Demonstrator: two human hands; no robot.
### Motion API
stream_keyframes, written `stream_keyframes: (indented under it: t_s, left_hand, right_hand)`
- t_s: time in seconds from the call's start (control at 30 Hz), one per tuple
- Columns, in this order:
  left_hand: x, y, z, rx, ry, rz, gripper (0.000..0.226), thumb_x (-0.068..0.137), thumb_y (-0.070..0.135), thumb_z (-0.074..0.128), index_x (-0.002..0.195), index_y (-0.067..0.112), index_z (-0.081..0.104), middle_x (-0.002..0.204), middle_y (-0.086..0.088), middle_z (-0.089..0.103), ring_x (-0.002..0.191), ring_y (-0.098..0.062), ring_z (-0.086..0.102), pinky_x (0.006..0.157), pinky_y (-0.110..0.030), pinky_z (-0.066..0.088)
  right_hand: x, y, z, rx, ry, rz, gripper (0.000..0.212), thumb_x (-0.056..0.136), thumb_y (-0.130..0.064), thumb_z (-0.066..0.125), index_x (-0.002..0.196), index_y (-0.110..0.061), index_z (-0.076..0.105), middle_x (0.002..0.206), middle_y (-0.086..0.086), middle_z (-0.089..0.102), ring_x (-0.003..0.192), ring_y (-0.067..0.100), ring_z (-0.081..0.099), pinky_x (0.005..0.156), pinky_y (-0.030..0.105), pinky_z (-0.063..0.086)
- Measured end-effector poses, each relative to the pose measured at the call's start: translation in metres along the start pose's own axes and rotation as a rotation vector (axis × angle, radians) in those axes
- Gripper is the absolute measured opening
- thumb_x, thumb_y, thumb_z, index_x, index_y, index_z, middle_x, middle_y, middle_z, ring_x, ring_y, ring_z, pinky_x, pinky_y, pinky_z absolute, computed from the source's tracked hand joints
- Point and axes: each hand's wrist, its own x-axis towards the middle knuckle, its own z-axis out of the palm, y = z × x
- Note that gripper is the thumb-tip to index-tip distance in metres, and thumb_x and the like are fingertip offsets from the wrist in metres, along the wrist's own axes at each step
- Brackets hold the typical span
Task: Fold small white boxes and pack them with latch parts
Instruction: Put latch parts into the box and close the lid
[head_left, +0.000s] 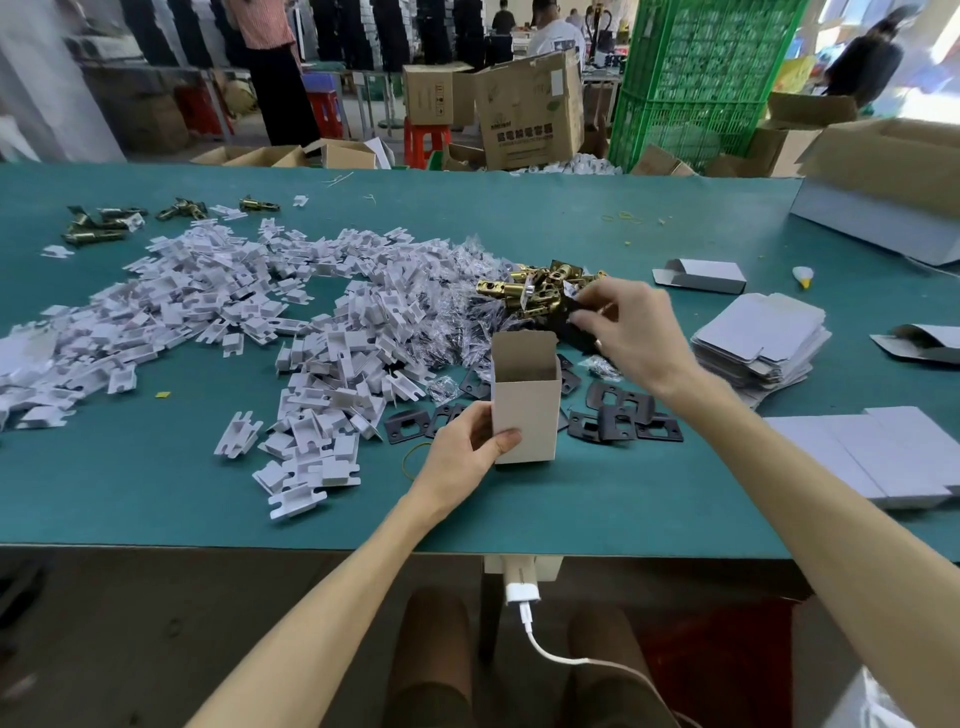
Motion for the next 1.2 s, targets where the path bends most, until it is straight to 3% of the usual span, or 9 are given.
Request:
stream_keyframes:
  t_s: [0.17,0.27,0.37,0.53,0.67,0.8,0.9,1.03,1.2]
  left_hand:
    - [-0.001,0.001,0.0,0.002,-0.001,0.002,0.028,0.096,0.022,0.074,0.119,0.032,0.061,0.119,0.015,0.073,0.11,0.0,0.069,0.093,-0.017,0.054]
    - [-0.002,0.002,0.0,0.018,0.005,0.004,0.028,0.096,0.022,0.074,0.117,0.034,0.061,0.117,0.018,0.072,0.108,0.003,0.069,0.091,-0.014,0.053]
    - [-0.002,0.002,0.0,0.04,0.006,0.006,0.029,0.096,0.025,0.075,0.119,0.033,0.06,0.116,0.018,0.072,0.106,0.005,0.069,0.09,-0.013,0.053]
    - [-0.002,0.001,-0.001,0.034,0.01,0.004,0.029,0.095,0.026,0.075,0.121,0.029,0.062,0.117,0.014,0.074,0.106,0.001,0.07,0.091,-0.017,0.055]
    - [-0.002,0.001,-0.001,0.032,0.016,-0.005,0.028,0.095,0.025,0.075,0.121,0.027,0.062,0.116,0.014,0.074,0.106,0.0,0.07,0.091,-0.017,0.055]
    - [-0.001,0.001,-0.001,0.041,0.016,-0.009,0.026,0.095,0.024,0.076,0.117,0.03,0.062,0.117,0.011,0.075,0.108,-0.003,0.071,0.094,-0.022,0.056]
    - [-0.001,0.001,-0.001,0.04,0.01,-0.013,0.027,0.095,0.024,0.076,0.117,0.031,0.062,0.118,0.012,0.074,0.108,-0.002,0.07,0.093,-0.02,0.056]
    - [-0.001,0.003,-0.001,0.052,0.016,-0.018,0.028,0.096,0.026,0.075,0.12,0.027,0.062,0.119,0.01,0.074,0.109,-0.002,0.07,0.093,-0.02,0.056]
    - [0.0,0.005,-0.001,0.077,0.011,-0.025,0.026,0.095,0.027,0.076,0.117,0.03,0.062,0.116,0.011,0.075,0.107,-0.002,0.071,0.09,-0.018,0.056]
  right_hand:
    - [0.002,-0.038,-0.014,0.036,0.01,-0.134,0.011,0.092,-0.01,0.073,0.103,-0.009,0.075,0.09,0.004,0.073,0.075,0.015,0.066,0.078,0.035,0.059]
    - [0.001,-0.048,-0.009,-0.003,-0.077,-0.163,0.012,0.091,-0.008,0.073,0.103,-0.006,0.075,0.091,0.007,0.073,0.078,0.024,0.068,0.081,0.043,0.059]
    - [-0.002,-0.051,0.001,-0.195,-0.178,-0.232,0.012,0.095,-0.008,0.068,0.105,-0.006,0.073,0.099,0.009,0.072,0.091,0.03,0.068,0.084,0.047,0.056]
    - [-0.012,-0.055,0.021,-0.482,-0.269,-0.351,0.014,0.098,-0.005,0.058,0.104,-0.012,0.069,0.104,0.006,0.067,0.093,0.032,0.065,0.071,0.042,0.055]
    - [-0.013,-0.054,0.032,-0.528,-0.353,-0.353,0.025,0.093,0.0,0.054,0.106,-0.015,0.069,0.103,0.004,0.069,0.096,0.032,0.065,0.077,0.041,0.054]
    - [-0.012,-0.048,0.035,-0.601,-0.377,-0.355,0.02,0.091,0.005,0.055,0.089,-0.014,0.059,0.093,0.004,0.068,0.087,0.032,0.063,0.068,0.035,0.036]
    - [-0.011,-0.042,0.036,-0.626,-0.432,-0.346,0.029,0.088,0.013,0.047,0.088,-0.015,0.053,0.088,0.004,0.066,0.085,0.031,0.059,0.073,0.032,0.026]
    - [-0.012,-0.041,0.037,-0.649,-0.533,-0.321,0.035,0.086,0.016,0.036,0.091,-0.016,0.049,0.072,0.0,0.049,0.077,0.03,0.041,0.089,0.04,0.037]
    - [-0.011,-0.055,0.04,-0.613,-0.385,-0.35,0.025,0.09,0.007,0.046,0.093,-0.018,0.051,0.086,-0.001,0.06,0.074,0.026,0.05,0.075,0.034,0.033]
